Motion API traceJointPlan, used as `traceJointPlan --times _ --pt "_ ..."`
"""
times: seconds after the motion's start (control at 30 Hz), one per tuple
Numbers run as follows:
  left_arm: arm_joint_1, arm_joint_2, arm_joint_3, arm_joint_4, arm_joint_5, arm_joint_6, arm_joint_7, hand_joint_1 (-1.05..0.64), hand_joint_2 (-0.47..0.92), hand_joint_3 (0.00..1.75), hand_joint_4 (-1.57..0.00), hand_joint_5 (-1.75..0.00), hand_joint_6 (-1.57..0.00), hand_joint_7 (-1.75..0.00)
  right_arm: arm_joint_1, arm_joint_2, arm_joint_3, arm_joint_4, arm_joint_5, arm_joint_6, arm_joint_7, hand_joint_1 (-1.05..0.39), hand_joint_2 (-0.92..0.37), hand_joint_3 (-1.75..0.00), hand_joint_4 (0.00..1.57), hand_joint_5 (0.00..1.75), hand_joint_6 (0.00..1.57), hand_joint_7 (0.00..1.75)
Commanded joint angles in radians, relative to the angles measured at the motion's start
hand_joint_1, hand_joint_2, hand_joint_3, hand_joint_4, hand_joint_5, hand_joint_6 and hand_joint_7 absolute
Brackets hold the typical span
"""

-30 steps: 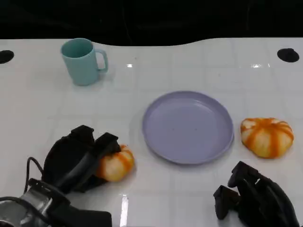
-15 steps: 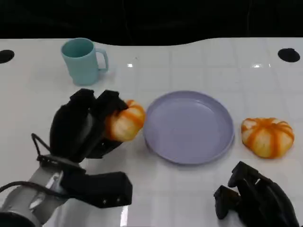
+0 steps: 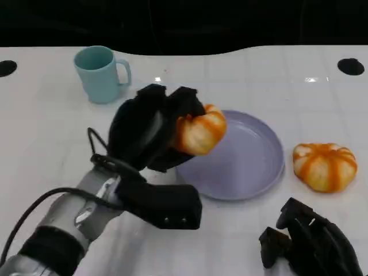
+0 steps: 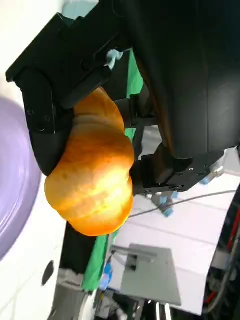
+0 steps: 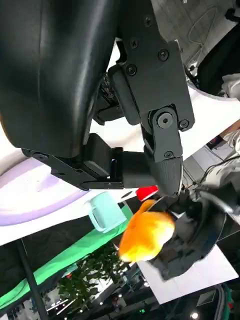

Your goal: Grasp the bread from the table and place it into the plate.

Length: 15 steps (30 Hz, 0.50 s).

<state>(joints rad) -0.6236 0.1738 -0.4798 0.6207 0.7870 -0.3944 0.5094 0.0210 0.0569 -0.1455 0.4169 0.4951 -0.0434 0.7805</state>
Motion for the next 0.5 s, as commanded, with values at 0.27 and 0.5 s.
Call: traceJointPlan --times 0.27,0.5 --pt "-0.153 -0.106 -0.039 0.25 -0.006 -0.039 0.011 -0.24 0.47 1.19 -0.9 -1.75 -0.73 -1.75 0.009 -0.01 -0.005 0.005 -0.004 -0.022 0.001 -0.56 -0.92 -0.25 0.78 1.68 0.7 1.4" --pt "-0.204 -0.111 -0.058 0.334 -0.01 -0.038 -0.082 -0.29 0.57 0.84 -0.79 -1.55 -0.83 -0.97 0.013 -0.009 -0.003 -0.007 -0.003 -0.013 -0.008 -0.56 -0.92 -0.24 0.78 1.68 0.7 1.41"
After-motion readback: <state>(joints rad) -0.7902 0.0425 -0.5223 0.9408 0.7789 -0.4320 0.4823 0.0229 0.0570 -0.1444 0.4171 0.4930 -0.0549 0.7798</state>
